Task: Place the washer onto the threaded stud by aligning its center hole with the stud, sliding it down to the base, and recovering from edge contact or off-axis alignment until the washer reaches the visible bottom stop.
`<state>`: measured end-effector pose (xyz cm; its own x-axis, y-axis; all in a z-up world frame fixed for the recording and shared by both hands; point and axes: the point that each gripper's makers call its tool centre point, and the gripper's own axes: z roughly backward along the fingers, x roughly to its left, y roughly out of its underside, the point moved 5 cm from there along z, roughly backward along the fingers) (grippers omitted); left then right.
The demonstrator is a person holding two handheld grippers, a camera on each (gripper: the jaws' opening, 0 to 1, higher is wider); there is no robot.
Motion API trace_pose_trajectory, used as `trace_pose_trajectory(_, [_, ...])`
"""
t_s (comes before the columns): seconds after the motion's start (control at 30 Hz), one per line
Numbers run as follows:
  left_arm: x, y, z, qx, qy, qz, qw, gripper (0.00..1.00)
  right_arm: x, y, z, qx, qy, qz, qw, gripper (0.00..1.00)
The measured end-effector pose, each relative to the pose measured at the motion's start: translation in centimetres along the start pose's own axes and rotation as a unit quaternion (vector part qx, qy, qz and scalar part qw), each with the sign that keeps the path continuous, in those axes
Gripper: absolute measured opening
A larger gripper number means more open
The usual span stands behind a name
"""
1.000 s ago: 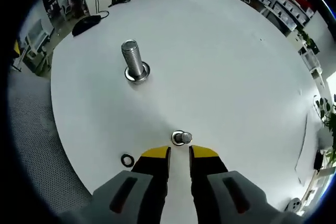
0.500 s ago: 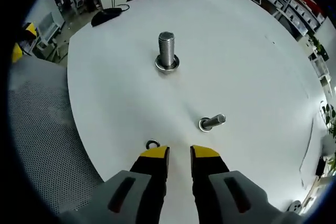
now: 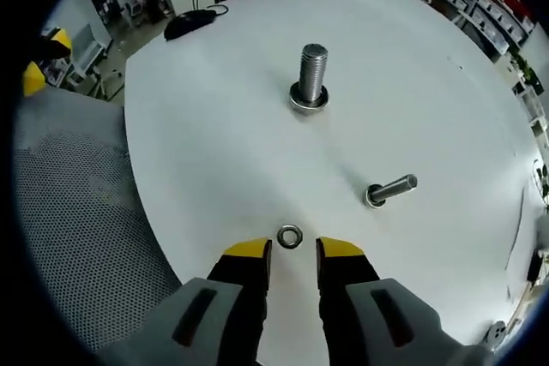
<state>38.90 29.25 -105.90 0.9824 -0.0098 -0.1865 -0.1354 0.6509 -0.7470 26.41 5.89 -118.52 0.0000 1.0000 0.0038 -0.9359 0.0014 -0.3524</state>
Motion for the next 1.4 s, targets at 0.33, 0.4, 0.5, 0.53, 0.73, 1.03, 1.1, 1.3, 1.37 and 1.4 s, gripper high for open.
trace_pose_trajectory(0.33, [-0.1,0.1,0.0,0.005,0.001,-0.003,1.0,0.21,0.7,0.5,-0.5,0.017,-0.004,0.025,0.9995,0.23])
trace_pose_trajectory(0.4, [0.1,0.1,-0.1,0.003,0.001,-0.003,1.0,0.21,0.8,0.5,-0.5,0.017,-0.005,0.029,0.9994,0.23])
trace_pose_trajectory(0.5, [0.0,0.1,-0.1,0.001,0.001,-0.002,1.0,0.21,0.9,0.5,-0.5,0.018,-0.009,0.038,0.9991,0.23])
trace_pose_trajectory(0.53, [0.0,0.1,-0.1,0.0,0.001,-0.002,1.0,0.2,0.7,0.5,-0.7,0.018,-0.01,0.04,0.999,0.23])
trace_pose_trajectory(0.73, [-0.1,-0.2,0.0,-0.006,0.003,-0.001,1.0,0.2,0.8,-0.1,-1.0,0.047,-0.01,0.057,0.9972,0.22])
trace_pose_trajectory(1.03, [-0.3,-0.2,0.1,-0.007,0.009,-0.002,0.9999,0.19,0.9,0.3,-0.6,0.065,0.001,0.039,0.9971,0.19])
trace_pose_trajectory(1.1, [-0.3,-0.2,0.1,-0.008,0.01,-0.002,0.9999,0.19,1.1,0.3,-0.5,0.066,0.002,0.037,0.9972,0.19])
trace_pose_trajectory(1.3, [-0.2,-0.1,0.0,-0.002,0.007,-0.001,1.0,0.19,1.2,0.1,-0.4,0.077,0.005,0.021,0.9968,0.16])
trace_pose_trajectory(1.37, [-0.1,-0.1,-0.1,-0.004,0.007,-0.001,1.0,0.18,1.4,0.1,-0.2,0.083,0.01,0.02,0.9962,0.15])
trace_pose_trajectory(1.4, [-0.1,-0.1,-0.1,-0.003,0.008,-0.001,1.0,0.18,1.4,0.0,-0.3,0.086,0.009,0.022,0.996,0.15])
